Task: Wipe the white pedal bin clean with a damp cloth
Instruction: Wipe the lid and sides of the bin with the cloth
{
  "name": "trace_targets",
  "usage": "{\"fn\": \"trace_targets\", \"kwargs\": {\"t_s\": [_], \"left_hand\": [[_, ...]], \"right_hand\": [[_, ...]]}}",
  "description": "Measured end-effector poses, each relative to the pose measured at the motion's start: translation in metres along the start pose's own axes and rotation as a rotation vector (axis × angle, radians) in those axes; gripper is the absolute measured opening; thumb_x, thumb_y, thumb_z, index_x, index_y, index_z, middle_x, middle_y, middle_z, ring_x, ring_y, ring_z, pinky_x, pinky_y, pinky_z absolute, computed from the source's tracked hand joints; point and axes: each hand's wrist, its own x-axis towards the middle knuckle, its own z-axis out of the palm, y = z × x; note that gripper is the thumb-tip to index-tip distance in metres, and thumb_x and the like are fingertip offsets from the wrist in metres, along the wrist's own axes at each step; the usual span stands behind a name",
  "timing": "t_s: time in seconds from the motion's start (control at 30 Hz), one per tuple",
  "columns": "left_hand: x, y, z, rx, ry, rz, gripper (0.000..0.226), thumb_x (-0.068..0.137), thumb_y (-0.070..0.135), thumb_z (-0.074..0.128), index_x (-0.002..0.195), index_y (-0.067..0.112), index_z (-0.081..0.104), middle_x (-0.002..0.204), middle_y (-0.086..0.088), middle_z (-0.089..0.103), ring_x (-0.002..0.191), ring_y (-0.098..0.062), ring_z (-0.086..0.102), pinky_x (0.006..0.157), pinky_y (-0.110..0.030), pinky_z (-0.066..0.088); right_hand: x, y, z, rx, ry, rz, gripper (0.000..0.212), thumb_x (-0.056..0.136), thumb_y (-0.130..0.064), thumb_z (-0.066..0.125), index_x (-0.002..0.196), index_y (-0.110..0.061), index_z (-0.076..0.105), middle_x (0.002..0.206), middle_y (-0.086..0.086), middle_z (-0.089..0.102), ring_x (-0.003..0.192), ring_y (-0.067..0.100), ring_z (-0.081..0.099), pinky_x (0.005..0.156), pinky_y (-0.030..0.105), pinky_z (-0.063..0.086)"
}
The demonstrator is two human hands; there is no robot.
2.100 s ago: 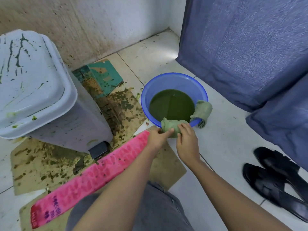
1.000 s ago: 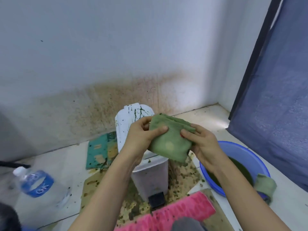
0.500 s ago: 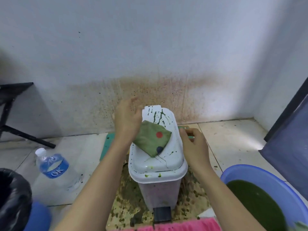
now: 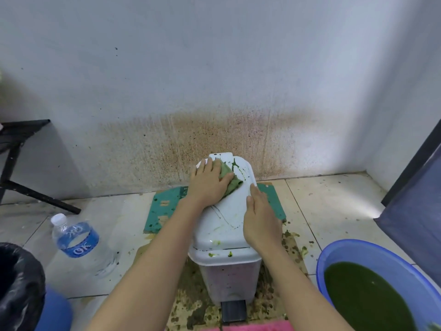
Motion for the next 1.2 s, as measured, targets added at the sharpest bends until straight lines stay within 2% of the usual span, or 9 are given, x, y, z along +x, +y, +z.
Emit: {"fn": "trace_targets", "kwargs": {"t_s": [0.17, 0.33, 0.53, 0.73, 0.87, 0.93, 0.97, 1.1, 1.2], "left_hand": [[-0.078, -0.023, 0.018, -0.2, 0.109, 0.316, 0.055, 0.102, 0.056, 0.03, 0.155, 0.041, 0.02, 0.165, 0.016, 0.005, 0.153, -0.003, -0.004, 0.119, -0.023, -0.014], [-0.133, -0.034, 0.022, -0.302, 0.137, 0.313, 0.051, 0.094, 0.075, 0.02, 0.144, 0.064, 0.021, 0.161, 0.035, 0.001, 0.147, 0.011, -0.011, 0.117, -0.016, -0.015], [-0.029, -0.02, 0.01, -0.133, 0.077, 0.057, 0.057, 0.105, 0.049, 0.03, 0.158, 0.035, 0.017, 0.169, 0.003, 0.002, 0.155, -0.021, -0.003, 0.125, -0.043, -0.001], [0.031, -0.008, 0.002, -0.253, 0.097, -0.051, 0.07, 0.087, 0.076, 0.046, 0.149, 0.043, 0.041, 0.168, -0.007, 0.009, 0.154, -0.03, 0.004, 0.122, -0.049, 0.004], [0.014, -0.005, 0.0, -0.32, 0.172, 0.026, 0.045, 0.099, 0.032, 0.055, 0.143, 0.025, 0.055, 0.142, -0.015, 0.05, 0.137, -0.034, 0.037, 0.106, -0.038, 0.034], [-0.016, -0.005, -0.001, -0.362, 0.174, 0.094, 0.041, 0.098, 0.017, 0.053, 0.138, 0.02, 0.06, 0.134, -0.017, 0.056, 0.132, -0.032, 0.043, 0.096, -0.035, 0.036], [-0.038, -0.008, 0.001, -0.392, 0.155, 0.132, 0.041, 0.097, 0.016, 0.053, 0.137, 0.022, 0.061, 0.141, -0.015, 0.054, 0.139, -0.029, 0.039, 0.103, -0.035, 0.034], [-0.127, -0.021, 0.005, -0.455, 0.094, 0.207, 0.048, 0.089, 0.048, 0.05, 0.136, 0.048, 0.055, 0.159, 0.012, 0.034, 0.149, -0.004, 0.019, 0.117, -0.029, 0.019], [-0.143, -0.012, 0.01, -0.344, 0.094, 0.054, 0.064, 0.084, 0.079, 0.03, 0.143, 0.058, 0.038, 0.163, 0.015, 0.021, 0.152, -0.008, 0.011, 0.121, -0.039, 0.016]], "right_hand": [[0.0, -0.001, -0.001, 0.094, 0.024, 0.033, 0.047, 0.106, -0.04, 0.021, 0.152, -0.035, 0.028, 0.156, -0.016, 0.031, 0.142, 0.014, 0.031, 0.112, 0.051, 0.031], [0.001, 0.003, 0.0, 0.086, 0.024, 0.027, 0.048, 0.105, -0.042, 0.022, 0.152, -0.037, 0.027, 0.157, -0.018, 0.029, 0.142, 0.014, 0.032, 0.107, 0.044, 0.034], [0.0, 0.003, 0.0, 0.088, 0.021, 0.025, 0.047, 0.106, -0.042, 0.022, 0.153, -0.038, 0.025, 0.156, -0.018, 0.03, 0.141, 0.016, 0.033, 0.104, 0.042, 0.036], [0.002, 0.004, 0.0, 0.102, 0.038, 0.029, 0.046, 0.106, -0.041, 0.023, 0.151, -0.039, 0.027, 0.155, -0.021, 0.03, 0.141, 0.011, 0.033, 0.102, 0.042, 0.036], [0.002, 0.004, 0.001, 0.12, 0.042, 0.035, 0.045, 0.106, -0.041, 0.024, 0.15, -0.039, 0.03, 0.154, -0.022, 0.032, 0.141, 0.01, 0.033, 0.103, 0.041, 0.035], [0.001, 0.003, 0.0, 0.134, 0.037, 0.042, 0.045, 0.106, -0.04, 0.025, 0.15, -0.039, 0.031, 0.154, -0.021, 0.032, 0.14, 0.011, 0.034, 0.105, 0.041, 0.035], [0.0, 0.002, -0.001, 0.141, 0.037, 0.043, 0.045, 0.106, -0.04, 0.025, 0.15, -0.038, 0.032, 0.154, -0.021, 0.033, 0.14, 0.011, 0.034, 0.105, 0.042, 0.035], [-0.001, 0.001, -0.002, 0.154, 0.045, 0.047, 0.045, 0.105, -0.041, 0.025, 0.15, -0.038, 0.033, 0.154, -0.021, 0.034, 0.14, 0.011, 0.034, 0.105, 0.041, 0.035], [-0.002, 0.002, -0.001, 0.159, 0.043, 0.038, 0.046, 0.105, -0.041, 0.025, 0.15, -0.036, 0.033, 0.154, -0.019, 0.034, 0.141, 0.011, 0.034, 0.107, 0.041, 0.035]]}}
